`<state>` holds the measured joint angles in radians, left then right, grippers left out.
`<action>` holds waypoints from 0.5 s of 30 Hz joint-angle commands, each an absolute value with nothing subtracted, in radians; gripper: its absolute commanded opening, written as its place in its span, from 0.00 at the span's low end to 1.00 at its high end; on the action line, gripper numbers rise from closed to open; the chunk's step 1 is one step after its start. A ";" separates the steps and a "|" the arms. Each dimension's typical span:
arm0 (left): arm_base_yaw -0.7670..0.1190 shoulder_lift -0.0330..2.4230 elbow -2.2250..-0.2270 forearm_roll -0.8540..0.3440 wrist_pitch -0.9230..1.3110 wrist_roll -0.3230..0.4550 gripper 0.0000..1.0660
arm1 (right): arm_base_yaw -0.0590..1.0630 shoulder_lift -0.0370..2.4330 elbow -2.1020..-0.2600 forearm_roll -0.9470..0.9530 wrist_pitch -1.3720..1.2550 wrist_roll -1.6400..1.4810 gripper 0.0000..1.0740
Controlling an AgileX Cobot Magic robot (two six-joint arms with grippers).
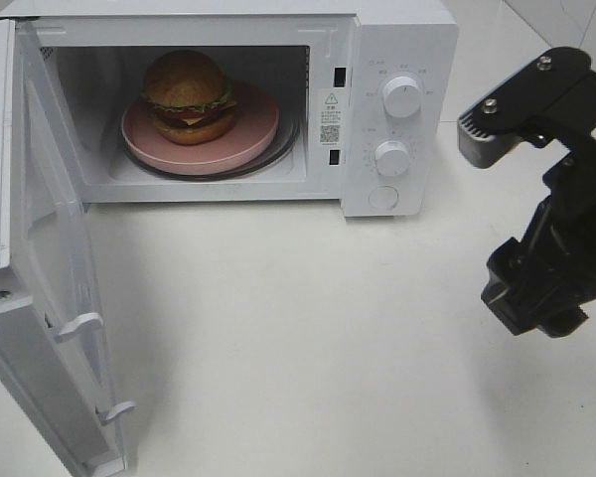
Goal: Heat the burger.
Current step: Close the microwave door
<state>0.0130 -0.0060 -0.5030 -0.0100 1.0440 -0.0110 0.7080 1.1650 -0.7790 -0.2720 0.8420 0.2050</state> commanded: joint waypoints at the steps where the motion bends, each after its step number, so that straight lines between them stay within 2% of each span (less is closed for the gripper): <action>1: 0.010 -0.024 -0.499 -0.011 1.035 -0.011 0.92 | 0.711 1.130 -0.775 -0.271 0.879 0.206 0.71; 7: 0.010 -0.024 -0.499 -0.011 1.035 -0.011 0.92 | 0.711 1.026 -0.760 -0.270 0.943 0.207 0.71; 15: 0.010 -0.024 -0.499 -0.011 1.035 -0.011 0.92 | 0.694 0.868 -0.646 -0.259 0.973 0.224 0.71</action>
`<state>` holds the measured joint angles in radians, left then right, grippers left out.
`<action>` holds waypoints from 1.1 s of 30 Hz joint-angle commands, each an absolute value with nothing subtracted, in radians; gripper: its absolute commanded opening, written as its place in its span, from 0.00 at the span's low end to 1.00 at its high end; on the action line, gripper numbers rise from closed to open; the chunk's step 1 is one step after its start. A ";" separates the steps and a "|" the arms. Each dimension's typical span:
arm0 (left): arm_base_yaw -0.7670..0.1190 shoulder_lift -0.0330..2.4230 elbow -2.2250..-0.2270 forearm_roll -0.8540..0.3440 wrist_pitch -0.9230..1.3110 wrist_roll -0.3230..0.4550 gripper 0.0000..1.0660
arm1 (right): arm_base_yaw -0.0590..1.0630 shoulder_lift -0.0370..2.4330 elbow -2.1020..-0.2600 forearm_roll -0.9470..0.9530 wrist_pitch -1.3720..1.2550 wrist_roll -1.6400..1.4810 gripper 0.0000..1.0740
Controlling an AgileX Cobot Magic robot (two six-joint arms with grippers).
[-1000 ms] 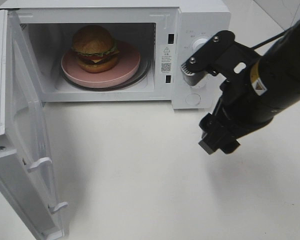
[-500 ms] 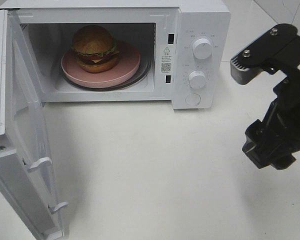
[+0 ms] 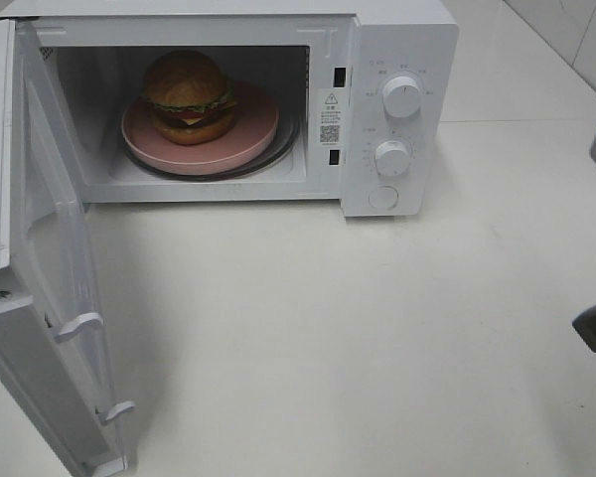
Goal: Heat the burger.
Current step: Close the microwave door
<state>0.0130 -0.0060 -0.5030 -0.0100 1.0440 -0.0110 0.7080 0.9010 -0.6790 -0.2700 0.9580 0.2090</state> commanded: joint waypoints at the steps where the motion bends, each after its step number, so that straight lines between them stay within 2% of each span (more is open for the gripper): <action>1: 0.010 -0.024 -0.499 -0.011 1.035 -0.011 0.92 | 0.694 0.868 -0.646 -0.259 0.973 0.224 0.71; 3: 0.010 -0.024 -0.499 -0.011 1.035 -0.011 0.92 | 0.612 0.822 -0.621 -0.232 0.973 0.224 0.71; 4: 0.010 -0.024 -0.499 -0.011 1.035 -0.011 0.92 | 0.612 0.822 -0.621 -0.232 0.973 0.224 0.71; 5: 0.010 -0.024 -0.499 -0.011 1.035 -0.011 0.92 | 0.549 0.788 -0.607 -0.226 0.973 0.220 0.71; 6: 0.010 -0.024 -0.499 -0.011 1.035 -0.011 0.92 | 0.549 0.788 -0.607 -0.226 0.973 0.220 0.71; 8: 0.010 -0.024 -0.499 -0.011 1.035 -0.011 0.92 | 0.457 0.723 -0.587 -0.227 0.966 0.226 0.71; 9: 0.010 -0.024 -0.499 -0.011 1.035 -0.011 0.92 | 0.457 0.723 -0.587 -0.227 0.966 0.226 0.71; 10: 0.010 -0.024 -0.499 -0.011 1.035 -0.011 0.92 | 0.398 0.676 -0.578 -0.226 0.962 0.236 0.71; 18: 0.010 -0.024 -0.499 -0.011 1.035 -0.011 0.92 | 0.227 0.467 -0.534 -0.226 0.979 0.261 0.71; 24: 0.010 -0.024 -0.499 -0.011 1.035 -0.011 0.92 | 0.149 0.309 -0.516 -0.222 1.006 0.255 0.71; 33: 0.010 -0.024 -0.499 -0.011 1.035 -0.011 0.92 | 0.126 0.120 -0.516 -0.185 1.006 0.250 0.71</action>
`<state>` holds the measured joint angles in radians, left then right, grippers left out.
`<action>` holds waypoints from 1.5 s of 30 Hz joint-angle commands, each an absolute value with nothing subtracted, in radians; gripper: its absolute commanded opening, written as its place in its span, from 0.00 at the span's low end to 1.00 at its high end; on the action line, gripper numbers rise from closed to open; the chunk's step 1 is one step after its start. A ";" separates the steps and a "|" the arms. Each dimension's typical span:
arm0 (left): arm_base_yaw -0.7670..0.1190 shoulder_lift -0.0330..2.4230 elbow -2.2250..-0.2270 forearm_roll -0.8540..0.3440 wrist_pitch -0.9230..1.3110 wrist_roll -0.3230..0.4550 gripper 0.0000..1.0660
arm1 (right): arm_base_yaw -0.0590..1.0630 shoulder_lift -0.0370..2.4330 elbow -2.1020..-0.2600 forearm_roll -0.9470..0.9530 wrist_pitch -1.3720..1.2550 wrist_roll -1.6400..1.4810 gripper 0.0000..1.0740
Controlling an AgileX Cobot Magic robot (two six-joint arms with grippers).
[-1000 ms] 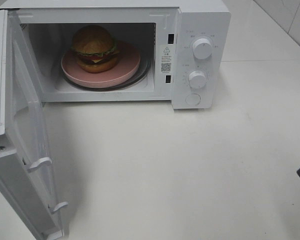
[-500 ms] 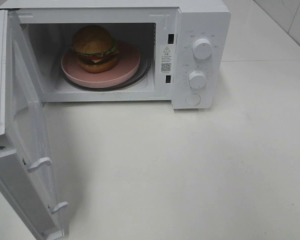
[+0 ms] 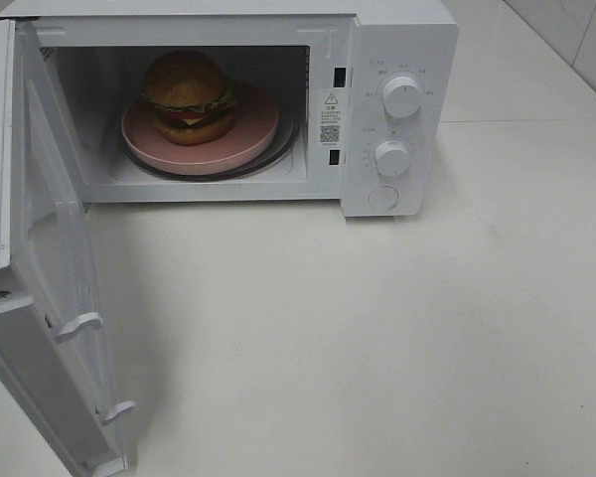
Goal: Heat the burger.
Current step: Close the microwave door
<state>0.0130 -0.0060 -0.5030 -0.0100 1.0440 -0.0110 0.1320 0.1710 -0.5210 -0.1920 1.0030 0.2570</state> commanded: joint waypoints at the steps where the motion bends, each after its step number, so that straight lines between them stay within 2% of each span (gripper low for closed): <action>1: 0.010 -0.024 -0.499 -0.011 1.035 -0.011 0.92 | 0.126 0.120 -0.516 -0.185 1.006 0.250 0.71; 8: 0.010 -0.024 -0.499 -0.011 1.035 -0.011 0.92 | 0.089 -0.030 -0.516 -0.167 1.003 0.219 0.71; 45: 0.010 -0.021 -0.499 -0.011 1.035 -0.010 0.92 | 0.068 -0.028 -0.514 -0.149 0.999 0.188 0.71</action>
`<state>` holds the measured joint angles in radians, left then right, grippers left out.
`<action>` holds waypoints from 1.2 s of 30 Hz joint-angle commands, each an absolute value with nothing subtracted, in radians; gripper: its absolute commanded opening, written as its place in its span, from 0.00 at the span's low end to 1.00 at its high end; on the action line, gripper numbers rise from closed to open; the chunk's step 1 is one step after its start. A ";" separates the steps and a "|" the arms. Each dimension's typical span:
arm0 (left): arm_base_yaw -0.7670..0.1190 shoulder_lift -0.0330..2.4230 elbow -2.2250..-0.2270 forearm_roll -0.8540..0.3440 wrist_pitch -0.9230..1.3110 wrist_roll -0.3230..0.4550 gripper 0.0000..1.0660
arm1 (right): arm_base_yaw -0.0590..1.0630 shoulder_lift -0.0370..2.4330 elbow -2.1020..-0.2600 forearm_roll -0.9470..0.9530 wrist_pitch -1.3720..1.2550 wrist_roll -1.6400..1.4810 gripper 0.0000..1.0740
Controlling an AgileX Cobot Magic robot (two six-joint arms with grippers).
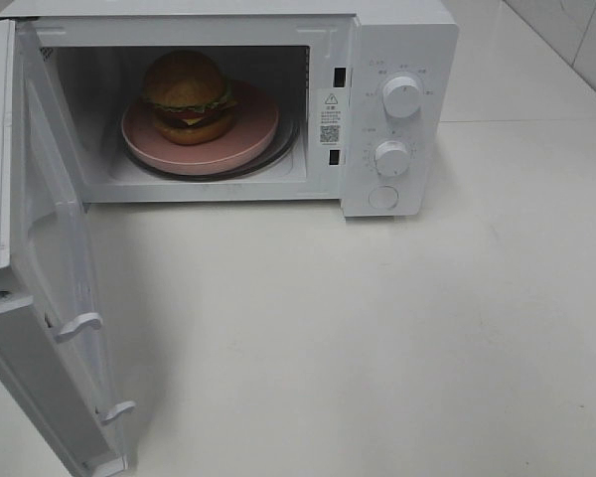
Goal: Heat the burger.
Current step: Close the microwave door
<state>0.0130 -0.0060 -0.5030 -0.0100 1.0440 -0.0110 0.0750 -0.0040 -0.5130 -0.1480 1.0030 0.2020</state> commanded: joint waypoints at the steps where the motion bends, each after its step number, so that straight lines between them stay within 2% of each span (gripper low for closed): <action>1: 0.010 -0.021 -0.499 -0.011 1.035 -0.010 0.92 | 0.068 -0.028 -0.514 -0.149 0.999 0.188 0.71; 25: 0.010 -0.019 -0.500 -0.025 1.033 -0.015 0.92 | 0.068 -0.028 -0.514 -0.149 0.999 0.188 0.71; 31: 0.010 0.031 -0.554 -0.015 0.992 -0.015 0.91 | 0.068 -0.028 -0.514 -0.149 0.999 0.188 0.71; 33: 0.010 0.042 -0.556 -0.007 0.980 -0.015 0.90 | 0.068 -0.028 -0.514 -0.149 0.999 0.188 0.71; 34: 0.010 0.062 -0.556 0.000 0.958 -0.015 0.84 | 0.068 -0.028 -0.514 -0.149 0.999 0.188 0.71; 35: 0.010 0.089 -0.556 0.000 0.938 -0.014 0.73 | 0.068 -0.028 -0.514 -0.149 0.999 0.188 0.71; 36: 0.010 0.089 -0.556 0.000 0.938 -0.014 0.73 | 0.068 -0.028 -0.514 -0.149 0.999 0.188 0.71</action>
<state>0.0130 0.0730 -0.5490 0.0000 0.9720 -0.0110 0.0750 -0.0040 -0.5130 -0.1480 1.0030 0.2020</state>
